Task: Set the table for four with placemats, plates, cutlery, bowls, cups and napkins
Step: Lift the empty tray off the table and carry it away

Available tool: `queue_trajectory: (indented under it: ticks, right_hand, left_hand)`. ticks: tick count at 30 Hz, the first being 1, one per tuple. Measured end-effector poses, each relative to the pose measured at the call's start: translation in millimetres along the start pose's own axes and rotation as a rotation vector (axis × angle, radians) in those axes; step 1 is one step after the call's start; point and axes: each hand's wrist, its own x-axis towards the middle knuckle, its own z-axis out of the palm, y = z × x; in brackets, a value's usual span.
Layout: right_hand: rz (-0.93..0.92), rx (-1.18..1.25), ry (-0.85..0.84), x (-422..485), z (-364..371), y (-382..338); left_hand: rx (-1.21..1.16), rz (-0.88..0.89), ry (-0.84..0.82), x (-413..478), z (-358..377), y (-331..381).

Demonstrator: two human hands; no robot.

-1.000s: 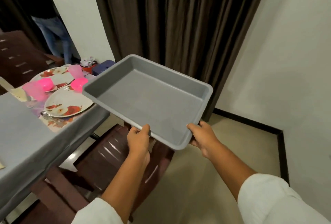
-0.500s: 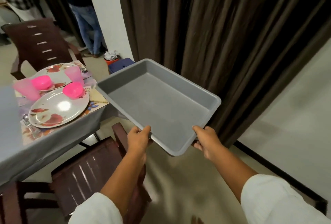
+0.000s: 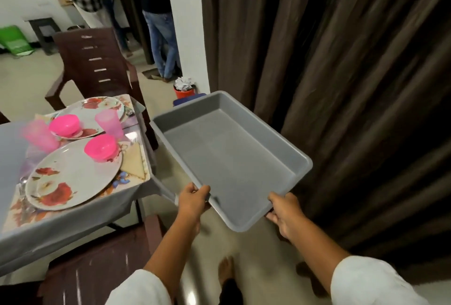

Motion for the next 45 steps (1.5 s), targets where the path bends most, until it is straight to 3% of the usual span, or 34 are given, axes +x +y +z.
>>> queue_trajectory:
  ticks: [5, 14, 21, 27, 35, 45]
  right_hand:
    - [0.051, 0.01, -0.001, 87, 52, -33]
    - [0.168, 0.102, -0.037, 209, 160, -72]
    - [0.306, 0.074, -0.152, 306, 233, -108]
    - [0.404, 0.002, -0.176, 379, 287, -140]
    - [0.422, -0.058, -0.18, 469, 383, -166]
    - [0.526, -0.058, 0.037, 568, 489, -153]
  left_hand:
    - [0.023, -0.077, 0.002, 93, 21, 25]
    - [0.078, -0.253, 0.15, 217, 44, 65]
    - [0.172, -0.2, 0.309, 316, 63, 118]
    - [0.21, -0.202, 0.343, 398, 60, 153]
    - [0.217, -0.272, 0.288, 549, 27, 174]
    - [0.242, -0.287, 0.078, 730, 3, 187]
